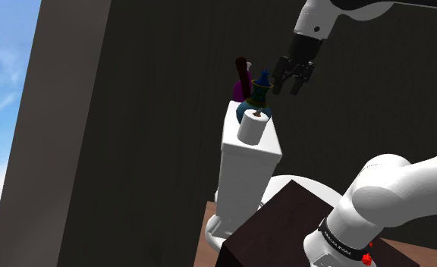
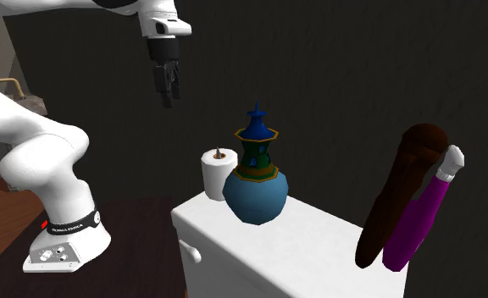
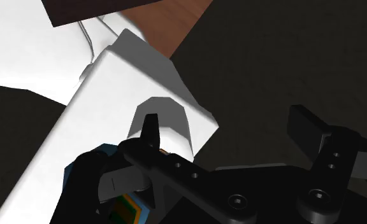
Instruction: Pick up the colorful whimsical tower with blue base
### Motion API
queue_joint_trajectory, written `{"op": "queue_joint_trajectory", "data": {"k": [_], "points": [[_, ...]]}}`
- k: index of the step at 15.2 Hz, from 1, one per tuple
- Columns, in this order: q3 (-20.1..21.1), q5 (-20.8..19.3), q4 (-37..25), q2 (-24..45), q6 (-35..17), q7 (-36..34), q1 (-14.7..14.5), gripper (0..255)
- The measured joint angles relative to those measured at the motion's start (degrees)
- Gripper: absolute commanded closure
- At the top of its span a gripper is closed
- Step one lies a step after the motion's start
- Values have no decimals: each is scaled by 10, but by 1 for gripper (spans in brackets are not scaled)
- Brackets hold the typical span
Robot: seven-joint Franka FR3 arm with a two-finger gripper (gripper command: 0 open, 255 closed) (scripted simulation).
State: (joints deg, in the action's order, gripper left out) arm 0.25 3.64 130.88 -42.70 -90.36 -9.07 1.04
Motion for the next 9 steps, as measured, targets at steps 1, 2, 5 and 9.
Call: {"op": "queue_joint_trajectory", "data": {"k": [1,2,5,9], "points": [[0,0,0,0,0,0,0,0],[-3,-3,-6,7,-1,4,1,0],[-20,-17,-49,54,0,25,8,0],[-48,-36,-115,131,-6,62,16,0]]}}
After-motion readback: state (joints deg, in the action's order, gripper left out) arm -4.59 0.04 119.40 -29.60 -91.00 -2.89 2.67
